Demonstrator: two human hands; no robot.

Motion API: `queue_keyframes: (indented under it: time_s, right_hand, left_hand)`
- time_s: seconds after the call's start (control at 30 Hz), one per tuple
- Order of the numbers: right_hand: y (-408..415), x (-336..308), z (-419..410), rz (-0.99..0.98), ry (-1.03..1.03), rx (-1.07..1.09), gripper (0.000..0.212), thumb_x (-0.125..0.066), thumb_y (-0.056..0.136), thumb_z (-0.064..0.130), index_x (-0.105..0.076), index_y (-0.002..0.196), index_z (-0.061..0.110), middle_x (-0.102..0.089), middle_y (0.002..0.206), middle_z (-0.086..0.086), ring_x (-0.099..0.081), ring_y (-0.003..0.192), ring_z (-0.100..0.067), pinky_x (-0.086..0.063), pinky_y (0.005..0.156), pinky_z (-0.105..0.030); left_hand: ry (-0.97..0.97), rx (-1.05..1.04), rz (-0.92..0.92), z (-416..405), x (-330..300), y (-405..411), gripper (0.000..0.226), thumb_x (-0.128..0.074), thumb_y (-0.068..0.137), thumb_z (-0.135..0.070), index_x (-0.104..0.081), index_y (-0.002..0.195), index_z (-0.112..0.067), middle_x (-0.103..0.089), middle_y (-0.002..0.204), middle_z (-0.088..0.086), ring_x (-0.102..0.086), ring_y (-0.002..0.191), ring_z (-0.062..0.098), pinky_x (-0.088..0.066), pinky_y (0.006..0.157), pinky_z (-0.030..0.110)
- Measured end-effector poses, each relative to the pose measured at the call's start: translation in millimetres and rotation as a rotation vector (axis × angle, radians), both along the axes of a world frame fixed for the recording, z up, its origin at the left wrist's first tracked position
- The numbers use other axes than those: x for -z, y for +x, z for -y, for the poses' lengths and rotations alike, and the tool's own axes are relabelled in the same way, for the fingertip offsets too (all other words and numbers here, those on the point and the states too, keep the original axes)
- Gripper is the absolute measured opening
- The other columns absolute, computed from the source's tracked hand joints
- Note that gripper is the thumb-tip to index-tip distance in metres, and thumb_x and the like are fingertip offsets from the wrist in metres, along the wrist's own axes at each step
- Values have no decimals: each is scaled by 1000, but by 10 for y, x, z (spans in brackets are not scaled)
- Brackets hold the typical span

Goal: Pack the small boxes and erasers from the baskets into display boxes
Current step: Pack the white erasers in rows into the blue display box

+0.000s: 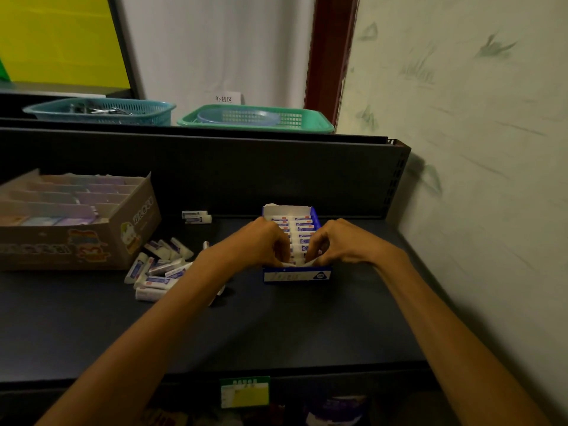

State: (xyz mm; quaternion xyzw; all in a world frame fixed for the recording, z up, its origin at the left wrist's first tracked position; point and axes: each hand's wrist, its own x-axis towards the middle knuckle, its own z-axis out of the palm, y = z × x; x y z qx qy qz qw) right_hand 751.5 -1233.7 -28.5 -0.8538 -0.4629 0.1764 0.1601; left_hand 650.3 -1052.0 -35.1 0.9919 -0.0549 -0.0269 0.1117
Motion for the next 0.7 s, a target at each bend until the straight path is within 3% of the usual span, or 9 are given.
queue_keyframes:
  time_s: [0.2,0.37,0.5,0.7]
  right_hand:
    - [2,-36,14,8,-41,-49,25,-66,85,16,-67,109,23,-53,129,4,-46,120,-8,-45,86,-22]
    - [-6,-63,12,2,-70,-42,25,-65,86,16,-67,109,24,-52,131,3,-46,122,-11,-46,91,-25]
    - [-14,-70,-3,20,-76,-36,24,-66,86,15,-67,108,23,-52,130,3,-48,120,-11,-46,86,-23]
    - [-21,-96,3,33,-62,-21,23,-67,85,17,-67,107,22,-54,128,3,-49,118,-11,-46,90,-26]
  left_hand:
    - [-18,28,-16,-29,-24,-52,25,-64,86,-20,-63,111,-21,-61,116,-5,-54,106,4,-39,89,18]
    - [10,58,-76,-57,-64,-77,28,-61,88,-19,-62,116,-22,-57,125,-4,-51,116,9,-39,96,24]
    - [20,54,-73,-49,-43,-37,25,-63,87,-20,-64,112,-23,-57,123,-5,-52,114,9,-40,95,24]
    - [47,43,-88,-58,-7,35,22,-66,84,-19,-66,105,-24,-58,119,-6,-52,114,10,-41,94,27]
